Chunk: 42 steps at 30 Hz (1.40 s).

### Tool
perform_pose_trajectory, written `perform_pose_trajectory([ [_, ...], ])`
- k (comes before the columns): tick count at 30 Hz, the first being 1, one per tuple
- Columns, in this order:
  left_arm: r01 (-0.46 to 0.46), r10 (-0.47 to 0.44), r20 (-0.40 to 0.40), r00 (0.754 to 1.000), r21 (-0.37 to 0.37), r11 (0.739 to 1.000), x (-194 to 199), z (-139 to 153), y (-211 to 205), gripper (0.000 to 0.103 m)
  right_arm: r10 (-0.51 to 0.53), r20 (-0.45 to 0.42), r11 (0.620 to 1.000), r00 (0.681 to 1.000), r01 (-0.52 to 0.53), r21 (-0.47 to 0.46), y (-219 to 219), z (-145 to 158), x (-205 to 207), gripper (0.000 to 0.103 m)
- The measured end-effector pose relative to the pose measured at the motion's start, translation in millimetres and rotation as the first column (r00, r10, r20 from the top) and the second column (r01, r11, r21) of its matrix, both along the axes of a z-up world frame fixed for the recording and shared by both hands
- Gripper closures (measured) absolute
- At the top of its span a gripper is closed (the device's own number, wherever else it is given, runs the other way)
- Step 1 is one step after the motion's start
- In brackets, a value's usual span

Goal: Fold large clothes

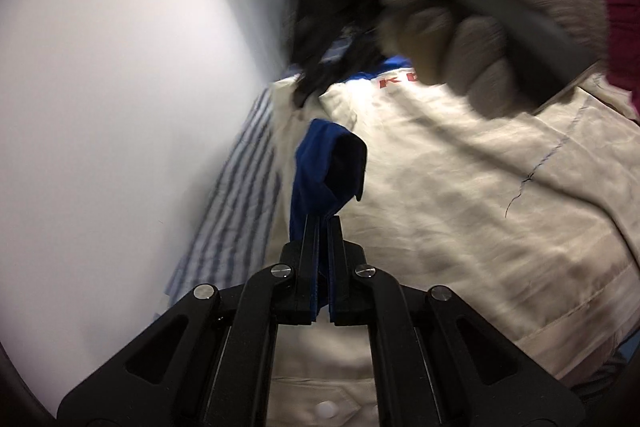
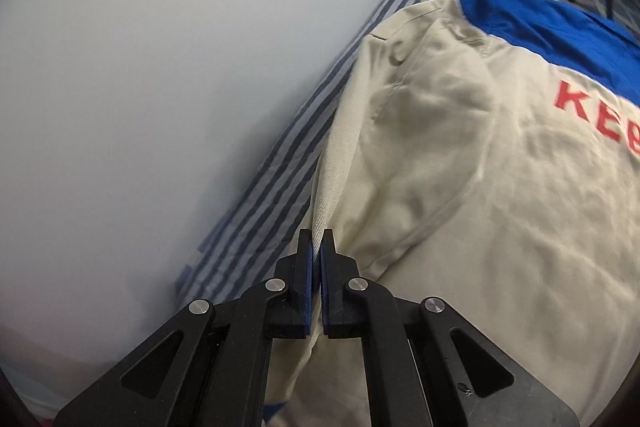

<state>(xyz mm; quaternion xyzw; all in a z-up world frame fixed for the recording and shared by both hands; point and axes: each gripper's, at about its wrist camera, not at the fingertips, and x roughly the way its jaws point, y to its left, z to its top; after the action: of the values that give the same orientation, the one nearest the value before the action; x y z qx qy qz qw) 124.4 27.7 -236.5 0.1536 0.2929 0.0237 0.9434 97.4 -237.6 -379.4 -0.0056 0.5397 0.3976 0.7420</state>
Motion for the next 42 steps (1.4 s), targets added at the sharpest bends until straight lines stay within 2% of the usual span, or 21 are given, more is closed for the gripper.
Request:
perform_pose_trajectory([
  [4, 0.025, -0.027, 0.051, 0.998, 0.045, 0.999, -18.5, 14.3, 2.4, 0.102, -0.096, -0.029, 0.987, 0.995, 0.099, 0.125, -56.4, 17.0, -11.9, 0.101],
  [8, 0.067, -0.07, 0.059, 0.996, 0.044, 0.997, -37.5, 22.4, -2.3, 0.102, -0.189, -0.102, 0.958, 0.977, 0.206, 0.201, -111.0, 3.2, -39.1, 0.101],
  [9, 0.083, -0.085, 0.043, 0.995, 0.037, 0.996, -28.2, 23.9, 2.5, 0.099, -0.203, -0.111, 0.953, 0.973, 0.223, 0.206, -121.5, -2.2, -46.9, 0.101],
  [13, 0.139, -0.143, -0.051, 0.988, -0.073, 0.988, -43.0, 22.0, 4.2, 0.093, -0.268, -0.106, 0.94, 0.958, 0.284, 0.187, -152.7, -20.2, -66.7, 0.101],
  [15, 0.14, -0.15, -0.074, 0.986, -0.121, 0.983, -54.9, 23.8, 11.0, 0.083, -0.312, -0.153, 0.926, 0.938, 0.336, 0.174, -170.5, -34.4, -69.7, 0.101],
  [17, 0.116, -0.142, -0.113, 0.983, -0.213, 0.97, -58.6, 21.5, 22.2, 0.071, -0.327, -0.159, 0.93, 0.931, 0.347, 0.118, -178.6, -44.7, -71.9, 0.101],
  [20, 0.04, -0.127, -0.203, 0.971, -0.384, 0.922, -52.0, 15.4, 39.6, 0.068, -0.295, -0.106, 0.955, 0.95, 0.291, -0.052, -171.4, -53.8, -76.4, 0.097],
  [21, -0.007, -0.118, -0.242, 0.963, -0.459, 0.888, -47.6, 9.2, 47.0, 0.068, -0.27, -0.073, 0.959, 0.96, 0.262, -0.109, -165.3, -53.9, -78.8, 0.097],
  [24, -0.093, -0.134, -0.327, 0.936, -0.593, 0.8, -40.5, -5.8, 60.7, 0.067, -0.221, 0.051, 0.948, 0.974, 0.227, -0.224, -151.6, -39.8, -86.8, 0.095],
  [26, -0.127, -0.145, -0.361, 0.921, -0.63, 0.766, -32.7, -17.1, 54.8, 0.066, -0.21, 0.106, 0.946, 0.972, 0.229, -0.229, -149.2, -26.4, -86.0, 0.093],
  [28, -0.169, -0.173, -0.405, 0.898, -0.68, 0.714, -21.8, -34.1, 48.9, 0.066, -0.197, 0.137, 0.956, 0.971, 0.221, -0.194, -145.7, -9.5, -81.8, 0.085],
  [30, -0.215, -0.186, -0.443, 0.877, -0.709, 0.672, -16.3, -44.1, 45.0, 0.066, -0.184, 0.166, 0.964, 0.969, 0.211, -0.161, -141.5, 4.8, -74.7, 0.074],
  [32, -0.246, -0.193, -0.461, 0.866, -0.728, 0.64, -10.4, -56.2, 40.6, 0.066, -0.156, 0.206, 0.972, 0.966, 0.188, -0.144, -132.3, 19.6, -70.3, 0.073],
  [34, -0.262, -0.188, -0.461, 0.867, -0.744, 0.615, -6.1, -61.4, 36.1, 0.066, -0.128, 0.248, 0.977, 0.96, 0.165, -0.134, -125.8, 31.8, -65.4, 0.073],
  [35, -0.259, -0.191, -0.455, 0.87, -0.751, 0.607, -3.0, -63.3, 33.8, 0.086, -0.12, 0.261, 0.979, 0.958, 0.159, -0.131, -122.8, 37.0, -61.8, 0.072],
  [36, -0.258, -0.195, -0.453, 0.87, -0.754, 0.604, 1.3, -64.9, 31.2, 0.098, -0.111, 0.279, 0.981, 0.954, 0.15, -0.124, -114.1, 41.9, -55.9, 0.071],
  [38, -0.258, -0.177, -0.445, 0.878, -0.752, 0.607, 3.7, -61.2, 30.9, 0.1, -0.102, 0.297, 0.982, 0.949, 0.143, -0.119, -99.6, 46.3, -42.7, 0.069],
  [39, -0.246, -0.162, -0.424, 0.891, -0.751, 0.613, 1.9, -54.1, 33.2, 0.1, -0.096, 0.301, 0.983, 0.949, 0.137, -0.119, -92.6, 48.1, -36.2, 0.069],
  [41, -0.221, -0.14, -0.389, 0.91, -0.743, 0.632, 0.4, -40.4, 40.5, 0.1, -0.075, 0.305, 0.986, 0.949, 0.117, -0.121, -79.0, 50.0, -26.9, 0.069],
  [42, -0.201, -0.12, -0.361, 0.925, -0.732, 0.651, -6.1, -27.1, 46.4, 0.1, -0.056, 0.316, 0.985, 0.947, 0.103, -0.136, -67.5, 51.1, -20.2, 0.069],
])
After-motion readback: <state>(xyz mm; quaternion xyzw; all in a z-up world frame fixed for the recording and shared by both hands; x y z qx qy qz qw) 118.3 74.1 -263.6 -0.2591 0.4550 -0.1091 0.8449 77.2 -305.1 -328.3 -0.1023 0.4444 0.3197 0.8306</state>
